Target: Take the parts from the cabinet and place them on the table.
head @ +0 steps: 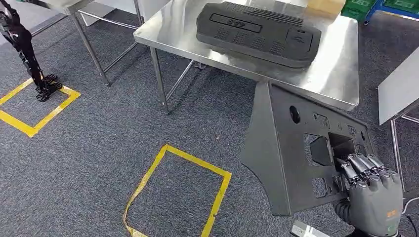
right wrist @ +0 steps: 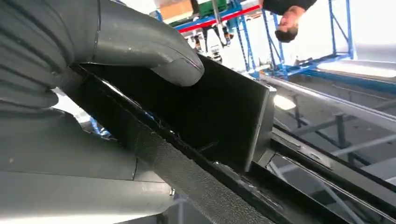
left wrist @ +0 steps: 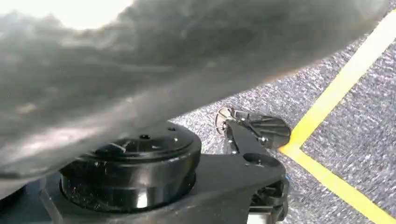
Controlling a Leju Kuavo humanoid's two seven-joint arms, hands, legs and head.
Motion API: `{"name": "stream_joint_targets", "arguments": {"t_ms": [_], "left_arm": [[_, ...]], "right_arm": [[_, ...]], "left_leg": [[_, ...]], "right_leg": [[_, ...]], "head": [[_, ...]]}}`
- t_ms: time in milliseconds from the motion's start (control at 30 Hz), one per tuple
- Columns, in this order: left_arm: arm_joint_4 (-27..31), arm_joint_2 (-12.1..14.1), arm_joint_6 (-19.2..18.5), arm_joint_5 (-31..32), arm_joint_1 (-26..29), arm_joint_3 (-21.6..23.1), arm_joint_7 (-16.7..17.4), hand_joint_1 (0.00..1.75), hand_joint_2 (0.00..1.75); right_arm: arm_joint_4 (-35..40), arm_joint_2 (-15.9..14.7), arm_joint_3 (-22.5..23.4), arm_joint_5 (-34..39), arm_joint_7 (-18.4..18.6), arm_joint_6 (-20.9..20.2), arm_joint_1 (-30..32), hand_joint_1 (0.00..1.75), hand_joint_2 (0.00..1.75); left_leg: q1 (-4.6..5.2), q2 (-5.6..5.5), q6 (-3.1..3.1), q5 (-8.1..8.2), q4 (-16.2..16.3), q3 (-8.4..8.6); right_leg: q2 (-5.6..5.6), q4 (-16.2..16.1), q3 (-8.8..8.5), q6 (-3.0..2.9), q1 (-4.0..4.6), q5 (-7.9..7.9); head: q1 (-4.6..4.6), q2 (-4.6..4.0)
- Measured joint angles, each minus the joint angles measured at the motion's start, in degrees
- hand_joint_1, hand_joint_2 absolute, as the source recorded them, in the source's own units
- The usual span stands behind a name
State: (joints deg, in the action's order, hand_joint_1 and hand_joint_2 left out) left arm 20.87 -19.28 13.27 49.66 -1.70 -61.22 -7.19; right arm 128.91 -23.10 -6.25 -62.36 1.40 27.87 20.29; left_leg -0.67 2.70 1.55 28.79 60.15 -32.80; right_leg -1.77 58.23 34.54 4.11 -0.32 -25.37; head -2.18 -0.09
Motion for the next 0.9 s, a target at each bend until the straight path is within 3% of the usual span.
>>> {"name": "stream_joint_targets", "arguments": {"t_ms": [133,167,200,233,300,333,367,400,467,533,633,700,800,833,867,900], "left_arm": [[-0.9,0.1,0.1,0.0,-0.6,-0.3,0.2,0.00,0.00],[-0.9,0.2,0.1,0.0,-0.7,-0.3,0.2,0.00,0.00],[-1.0,0.2,0.2,0.0,-0.7,-0.4,0.2,0.00,0.00],[-1.0,0.2,0.1,0.0,-0.7,-0.5,0.2,0.00,0.00],[-1.0,0.4,0.1,0.0,-0.6,-0.7,0.2,0.00,0.00],[-1.1,0.5,0.1,0.0,-0.6,-0.8,0.2,0.00,0.00],[-1.2,0.5,0.1,0.0,-0.6,-0.8,0.3,0.00,0.00],[-1.3,0.6,0.1,0.0,-0.6,-0.8,0.3,0.00,0.00],[-1.3,0.7,0.1,0.0,-0.6,-0.9,0.3,0.00,0.00],[-1.5,0.7,0.1,0.0,-0.7,-0.9,0.3,0.00,0.00],[-1.5,0.7,0.1,-0.1,-0.6,-0.9,0.3,0.00,0.00],[-1.5,0.7,0.1,-0.1,-0.6,-1.0,0.2,0.00,0.00],[-1.5,0.7,0.0,-0.2,-0.6,-1.0,0.2,0.00,0.00],[-1.5,0.7,0.0,-0.4,-0.6,-1.1,0.2,0.00,0.00],[-1.5,0.7,0.0,-0.4,-0.6,-1.2,0.2,0.00,0.00],[-1.5,0.7,0.1,-0.5,-0.6,-1.3,0.2,0.00,0.00]], "right_arm": [[-0.3,0.2,0.0,0.2,0.0,0.0,-0.1,1.75,1.75],[-0.3,0.3,0.0,0.2,-0.1,0.0,-0.2,1.75,1.75],[-0.4,0.4,-0.1,0.2,-0.2,0.0,-0.4,1.75,1.75],[-0.6,0.5,-0.1,0.3,-0.2,0.0,-0.8,1.75,1.75],[-1.0,0.7,-0.2,0.3,-0.2,0.0,-1.2,1.75,1.75],[-1.2,0.9,-0.2,0.3,-0.2,0.0,-1.2,1.75,1.75],[-1.3,1.0,-0.2,0.3,-0.2,0.0,-1.2,1.75,1.75],[-1.4,1.1,-0.3,0.3,-0.2,0.0,-1.2,1.75,1.75],[-1.6,1.2,-0.3,0.3,-0.2,0.0,-1.3,1.75,1.75],[-1.7,1.2,-0.2,0.3,-0.2,0.0,-1.5,1.75,1.75],[-1.7,1.2,-0.2,0.4,-0.4,0.0,-1.5,1.75,1.75],[-1.7,1.2,-0.2,0.5,-0.5,0.0,-1.6,1.75,1.75],[-1.9,1.1,-0.2,0.9,-0.7,0.0,-1.9,1.75,1.75],[-2.1,1.1,-0.2,1.0,-0.7,0.0,-1.9,1.75,1.75],[-2.2,1.2,-0.2,1.0,-0.7,0.0,-1.9,1.75,1.75],[-2.3,1.2,-0.2,1.0,-0.7,0.0,-1.9,1.75,1.75]], "left_leg": [[-0.17,0.62,-1.43,0.20,-0.6,0.71],[-0.04,0.55,-1.66,0.39,-0.4,0.26],[0.03,-0.66,-1.76,1.07,0.9,0.10],[-0.08,-1.52,-1.72,2.93,4.2,-1.37],[-0.03,-2.44,-1.78,6.59,13.6,-6.39],[-0.04,-2.62,-1.79,6.84,16.2,-8.14],[-0.04,-2.63,-1.75,5.71,15.8,-8.44],[-0.08,-2.63,-1.72,3.46,13.2,-7.56],[-0.27,-2.69,-1.72,-2.18,3.6,-3.27],[-0.38,-3.43,-1.51,-1.43,0.4,-1.40],[0.00,-3.36,-0.77,-1.60,0.5,-1.89],[-0.32,-3.27,-0.23,-1.57,0.2,-1.37],[-0.18,-3.19,0.44,-1.19,0.2,-1.34],[-0.11,-3.15,0.55,-1.05,0.2,-1.26],[-0.07,-3.16,0.58,-0.90,0.2,-1.10],[-0.07,-3.17,0.60,-0.75,0.2,-0.84]], "right_leg": [[0.88,-0.8,-0.18,-1.95,0.75,0.30],[0.94,-1.7,-1.60,-2.39,-0.27,0.71],[1.14,-2.0,-2.16,-2.59,-0.18,0.62],[1.22,-2.0,-2.35,-2.87,-0.37,0.48],[1.48,-1.9,-2.67,-3.31,-0.25,0.15],[1.72,-1.9,-2.82,-3.41,-0.22,0.04],[1.96,-1.9,-3.02,-3.50,-0.23,-0.06],[2.26,-1.8,-3.32,-3.40,-0.33,-0.31],[2.73,-1.4,-4.06,-2.85,-0.56,-1.07],[2.95,-0.3,-3.19,-2.14,0.06,-2.09],[3.12,-0.7,-3.30,-1.66,-0.31,-1.81],[2.52,1.4,-2.09,-1.38,-0.49,-2.84],[2.37,14.4,5.55,-1.66,-0.54,-6.87],[2.37,17.9,7.98,-1.48,-0.55,-7.39],[2.36,18.1,8.78,-1.13,-0.55,-6.74],[2.36,15.6,8.06,-0.64,-0.55,-4.94]], "head": [[0.00,0.00],[0.21,0.00],[0.33,0.00],[0.74,0.00],[0.79,0.00],[0.76,0.00],[0.79,0.00],[0.83,0.00],[0.81,0.00],[0.98,0.00],[0.72,0.00],[0.54,0.00],[0.33,0.00],[0.31,0.00],[0.33,0.00],[0.30,0.00]]}}
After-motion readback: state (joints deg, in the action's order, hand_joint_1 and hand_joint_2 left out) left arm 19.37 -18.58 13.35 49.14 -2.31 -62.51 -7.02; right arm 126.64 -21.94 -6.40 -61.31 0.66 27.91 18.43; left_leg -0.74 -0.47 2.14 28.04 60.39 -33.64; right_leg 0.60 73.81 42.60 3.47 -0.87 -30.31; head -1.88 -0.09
